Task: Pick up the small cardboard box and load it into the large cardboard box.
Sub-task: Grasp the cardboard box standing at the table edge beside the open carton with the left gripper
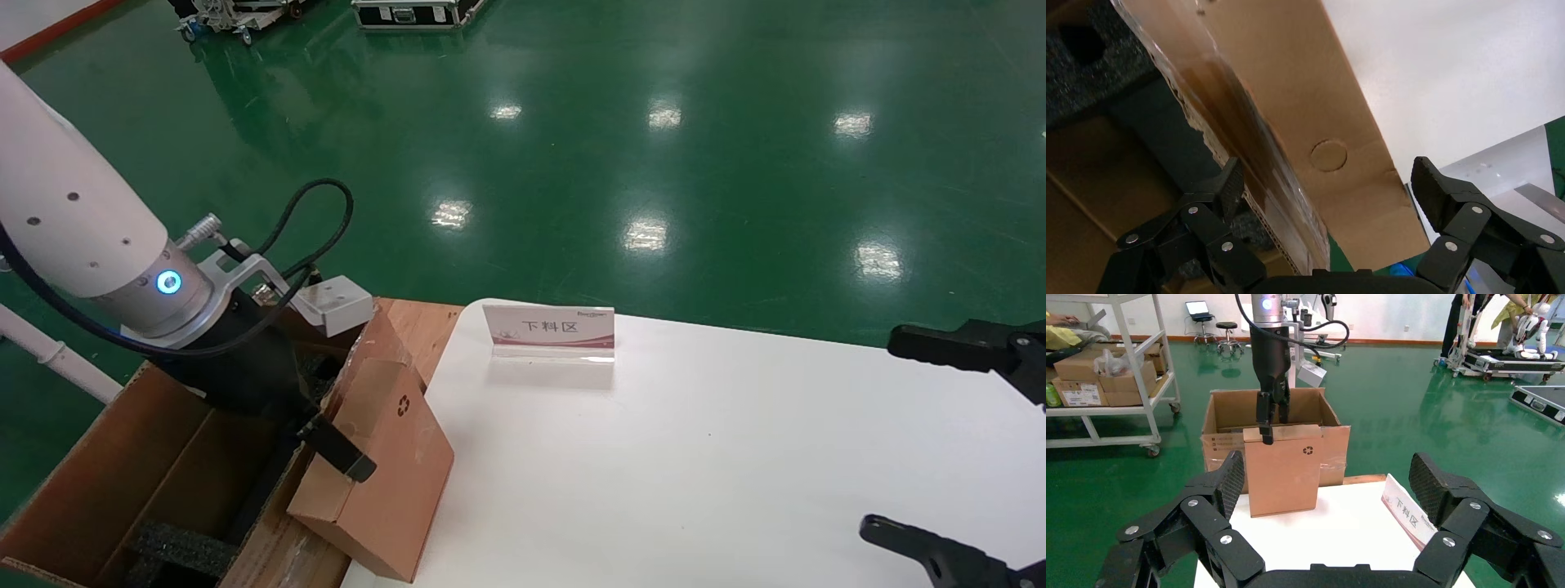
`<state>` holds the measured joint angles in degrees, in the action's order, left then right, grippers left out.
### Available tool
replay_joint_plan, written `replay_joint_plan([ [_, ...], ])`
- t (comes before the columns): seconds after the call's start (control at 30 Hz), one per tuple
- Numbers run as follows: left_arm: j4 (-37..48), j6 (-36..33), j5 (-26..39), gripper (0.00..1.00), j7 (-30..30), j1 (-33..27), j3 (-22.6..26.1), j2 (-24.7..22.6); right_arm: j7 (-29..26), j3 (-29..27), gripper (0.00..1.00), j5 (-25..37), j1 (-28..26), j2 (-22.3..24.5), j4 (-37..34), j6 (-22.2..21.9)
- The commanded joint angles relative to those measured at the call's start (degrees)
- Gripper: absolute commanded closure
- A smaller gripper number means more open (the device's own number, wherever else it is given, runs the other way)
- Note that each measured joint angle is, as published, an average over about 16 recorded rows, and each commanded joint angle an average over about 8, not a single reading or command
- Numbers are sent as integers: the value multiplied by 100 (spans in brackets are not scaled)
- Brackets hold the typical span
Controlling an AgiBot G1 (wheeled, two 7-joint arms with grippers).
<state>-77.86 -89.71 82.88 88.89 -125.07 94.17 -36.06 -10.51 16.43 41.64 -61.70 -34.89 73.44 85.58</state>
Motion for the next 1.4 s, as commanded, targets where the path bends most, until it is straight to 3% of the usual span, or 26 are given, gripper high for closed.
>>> replay_joint_plan([
  [0.03, 1, 27, -49, 0, 95, -79, 204, -45, 0, 1, 0, -1, 0, 0, 0, 0],
  [0.6, -5, 337, 40, 0, 213, -70, 736, -232, 3, 5, 3, -5, 0, 3, -1, -4],
  [0.87, -4, 330, 43, 100, 216, -62, 712, -229, 3, 5, 100, -5, 0, 3, -2, -4],
  [1.4, -1, 299, 36, 100, 225, -54, 677, -219, 3, 5, 100, -5, 0, 3, -2, -4],
])
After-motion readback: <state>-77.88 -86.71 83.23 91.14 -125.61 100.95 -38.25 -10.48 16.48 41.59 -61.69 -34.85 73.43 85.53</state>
